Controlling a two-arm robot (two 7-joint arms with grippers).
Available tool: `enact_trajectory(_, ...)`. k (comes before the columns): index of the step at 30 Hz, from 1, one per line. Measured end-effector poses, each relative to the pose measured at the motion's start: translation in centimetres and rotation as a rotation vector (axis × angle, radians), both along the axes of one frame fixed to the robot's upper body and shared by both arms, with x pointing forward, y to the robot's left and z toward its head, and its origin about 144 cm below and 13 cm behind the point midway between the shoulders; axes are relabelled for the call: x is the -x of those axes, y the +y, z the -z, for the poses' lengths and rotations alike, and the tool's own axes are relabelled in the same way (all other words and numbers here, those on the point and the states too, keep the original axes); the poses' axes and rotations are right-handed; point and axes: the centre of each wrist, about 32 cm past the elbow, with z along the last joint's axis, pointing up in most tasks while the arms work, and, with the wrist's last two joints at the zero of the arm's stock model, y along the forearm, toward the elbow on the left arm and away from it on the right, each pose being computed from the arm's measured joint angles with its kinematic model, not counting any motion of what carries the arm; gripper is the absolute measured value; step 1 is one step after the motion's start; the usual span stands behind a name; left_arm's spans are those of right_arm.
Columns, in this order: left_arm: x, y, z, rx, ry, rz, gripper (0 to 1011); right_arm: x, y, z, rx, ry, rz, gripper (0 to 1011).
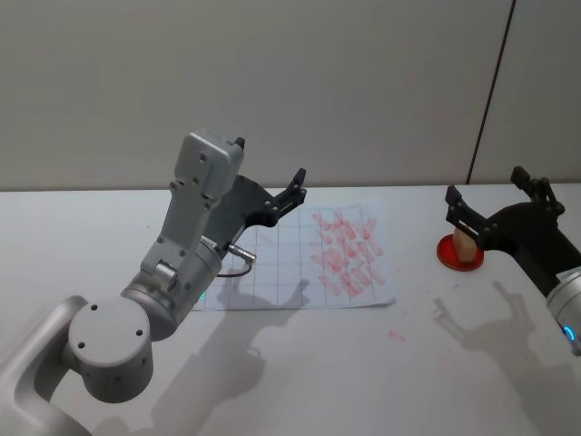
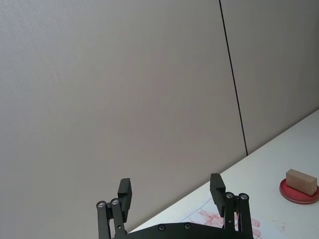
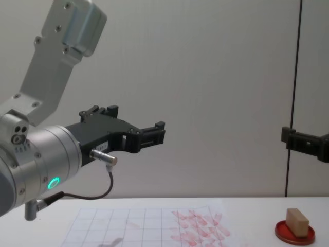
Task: Use the one hand to pick up the stamp and affix it onto the A4 paper.
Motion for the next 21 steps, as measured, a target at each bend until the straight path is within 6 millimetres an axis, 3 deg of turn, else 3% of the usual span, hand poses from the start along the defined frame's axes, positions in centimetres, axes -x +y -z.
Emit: enact_trajectory(21,0.00,0.00,0.00,0.000,0.000,0.000,1001,-0.01,-0.02,0.00,0.000,0.000,0.001,1001)
